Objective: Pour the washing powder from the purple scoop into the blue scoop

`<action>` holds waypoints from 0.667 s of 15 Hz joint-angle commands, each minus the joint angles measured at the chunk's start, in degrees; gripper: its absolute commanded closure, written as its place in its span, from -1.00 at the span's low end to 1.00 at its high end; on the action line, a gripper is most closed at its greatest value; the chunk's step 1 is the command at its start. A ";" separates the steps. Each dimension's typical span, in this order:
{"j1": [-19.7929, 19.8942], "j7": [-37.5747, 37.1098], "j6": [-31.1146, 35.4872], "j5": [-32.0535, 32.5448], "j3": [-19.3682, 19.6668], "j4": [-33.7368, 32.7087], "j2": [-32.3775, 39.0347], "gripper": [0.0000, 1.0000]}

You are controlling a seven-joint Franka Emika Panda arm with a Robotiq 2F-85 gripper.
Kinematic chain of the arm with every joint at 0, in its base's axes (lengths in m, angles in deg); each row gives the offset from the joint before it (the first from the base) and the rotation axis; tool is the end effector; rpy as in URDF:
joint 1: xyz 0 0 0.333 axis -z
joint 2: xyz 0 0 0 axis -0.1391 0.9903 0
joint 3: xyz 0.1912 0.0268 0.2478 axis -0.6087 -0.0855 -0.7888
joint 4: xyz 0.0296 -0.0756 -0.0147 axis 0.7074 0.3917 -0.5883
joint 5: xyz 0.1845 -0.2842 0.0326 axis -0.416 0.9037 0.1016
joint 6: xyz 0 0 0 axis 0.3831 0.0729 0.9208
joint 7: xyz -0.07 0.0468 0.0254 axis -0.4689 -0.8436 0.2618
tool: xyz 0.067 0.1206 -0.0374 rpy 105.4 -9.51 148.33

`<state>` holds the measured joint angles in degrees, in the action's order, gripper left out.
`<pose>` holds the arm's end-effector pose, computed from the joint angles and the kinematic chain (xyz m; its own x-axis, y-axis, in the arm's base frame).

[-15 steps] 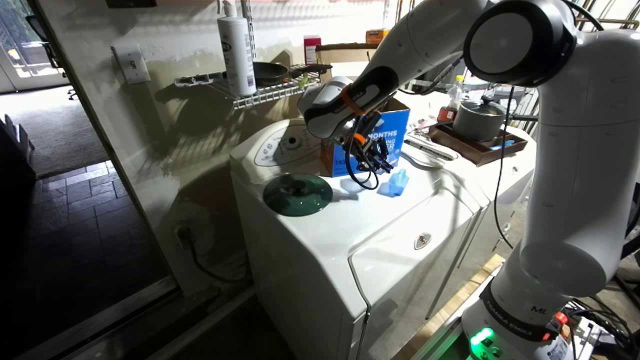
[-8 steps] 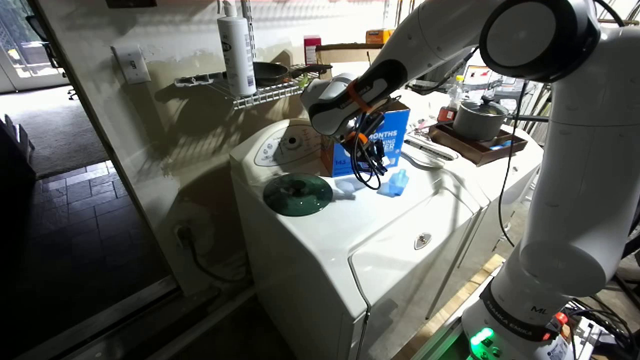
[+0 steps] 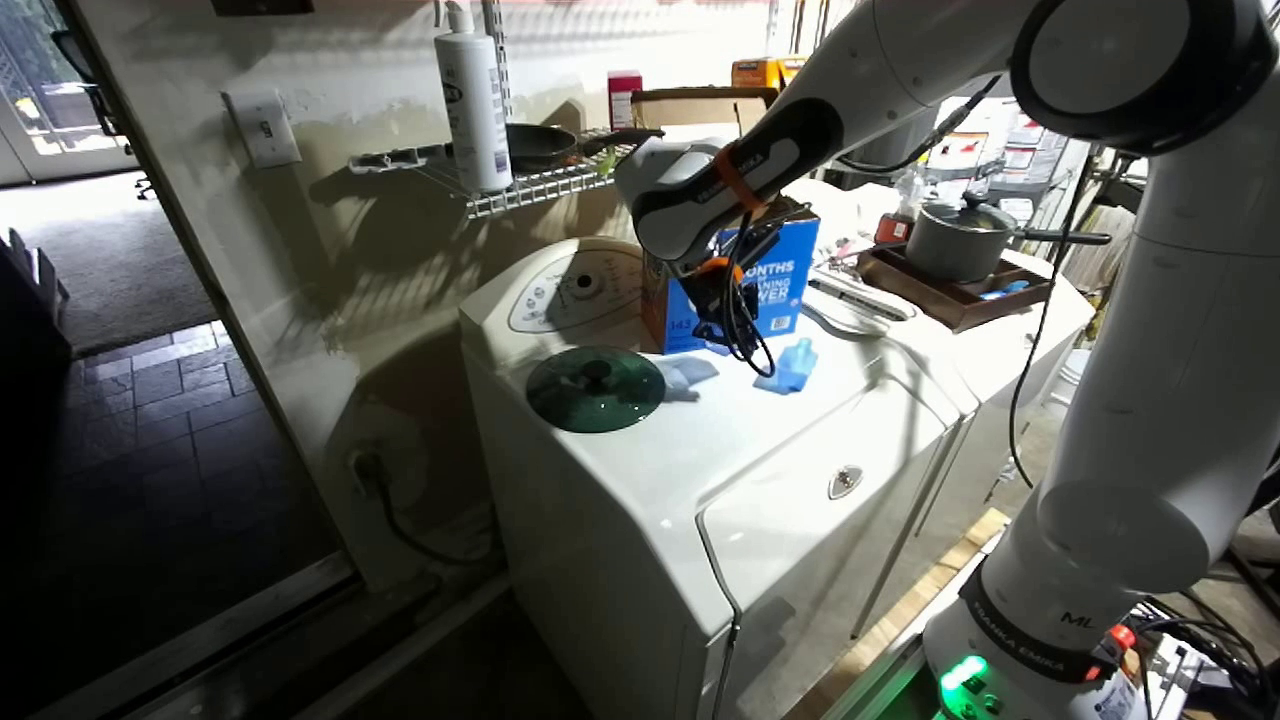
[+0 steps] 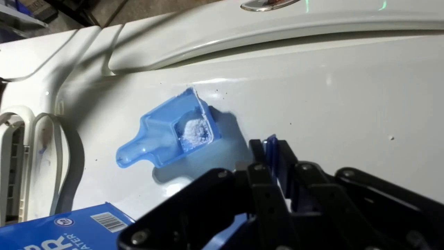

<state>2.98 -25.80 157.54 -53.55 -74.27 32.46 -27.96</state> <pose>0.4717 0.0023 0.3358 0.9315 -0.1252 -0.3416 0.0367 -0.9019 0.4305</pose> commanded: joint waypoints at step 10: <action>3.19 17.32 13.84 -15.81 0.42 12.35 -13.44 0.94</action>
<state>4.99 -14.17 167.66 -64.86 -74.17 40.48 -36.90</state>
